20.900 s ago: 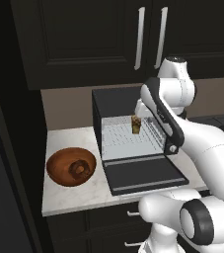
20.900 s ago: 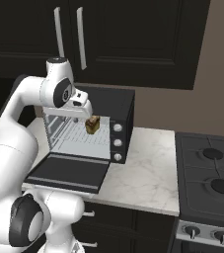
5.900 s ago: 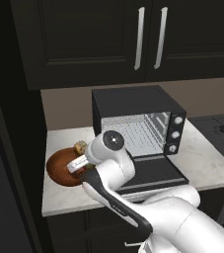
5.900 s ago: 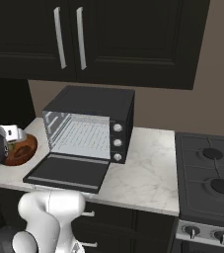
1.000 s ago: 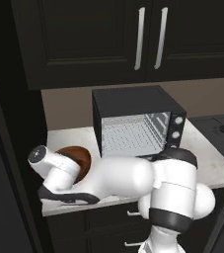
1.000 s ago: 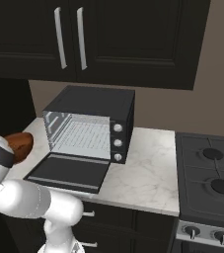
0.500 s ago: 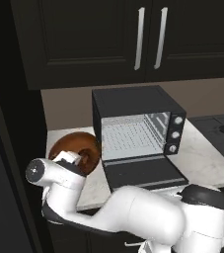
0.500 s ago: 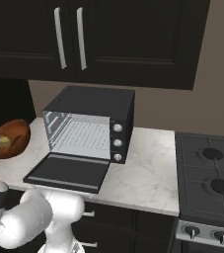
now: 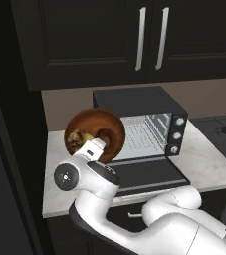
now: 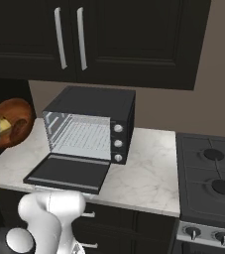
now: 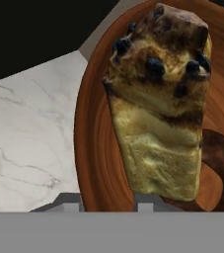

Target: Pick up the heated bread from the toaster oven and place it in the bowl. Then move the bread bowl to the dining counter.

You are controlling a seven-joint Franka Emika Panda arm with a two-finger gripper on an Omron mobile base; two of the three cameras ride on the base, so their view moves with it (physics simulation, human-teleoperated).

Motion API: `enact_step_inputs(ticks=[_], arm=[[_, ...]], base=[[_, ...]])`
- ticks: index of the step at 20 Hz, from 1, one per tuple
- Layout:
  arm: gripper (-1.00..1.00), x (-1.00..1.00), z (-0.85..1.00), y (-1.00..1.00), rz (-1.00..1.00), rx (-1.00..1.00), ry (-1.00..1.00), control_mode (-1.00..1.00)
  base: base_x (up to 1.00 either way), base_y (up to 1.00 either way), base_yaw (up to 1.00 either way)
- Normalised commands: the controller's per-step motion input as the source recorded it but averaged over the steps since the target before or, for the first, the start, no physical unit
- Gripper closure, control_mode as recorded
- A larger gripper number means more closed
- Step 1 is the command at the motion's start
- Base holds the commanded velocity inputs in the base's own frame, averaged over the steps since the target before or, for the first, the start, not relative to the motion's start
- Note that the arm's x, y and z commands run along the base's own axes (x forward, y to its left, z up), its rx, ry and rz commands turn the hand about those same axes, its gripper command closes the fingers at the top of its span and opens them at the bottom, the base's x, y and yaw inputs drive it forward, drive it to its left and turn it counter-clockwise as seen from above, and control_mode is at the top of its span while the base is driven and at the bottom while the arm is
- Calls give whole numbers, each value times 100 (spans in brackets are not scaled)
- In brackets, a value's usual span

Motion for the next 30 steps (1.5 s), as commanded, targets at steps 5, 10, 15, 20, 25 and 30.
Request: enact_step_inputs(ticks=[5,10,15,20,25,30], arm=[[100,-23,99,-75,0,2,6,-100],[100,-44,53,-98,2,0,1,-100],[100,-20,12,-81,15,1,0,-100],[100,1,0,0,1,0,4,-100],[100,0,0,0,0,0,0,100],[100,0,0,0,0,0,0,100]], base=[[0,0,0],[0,0,0],[0,0,0],[0,0,0],[-62,-34,23],[-100,-43,71]])
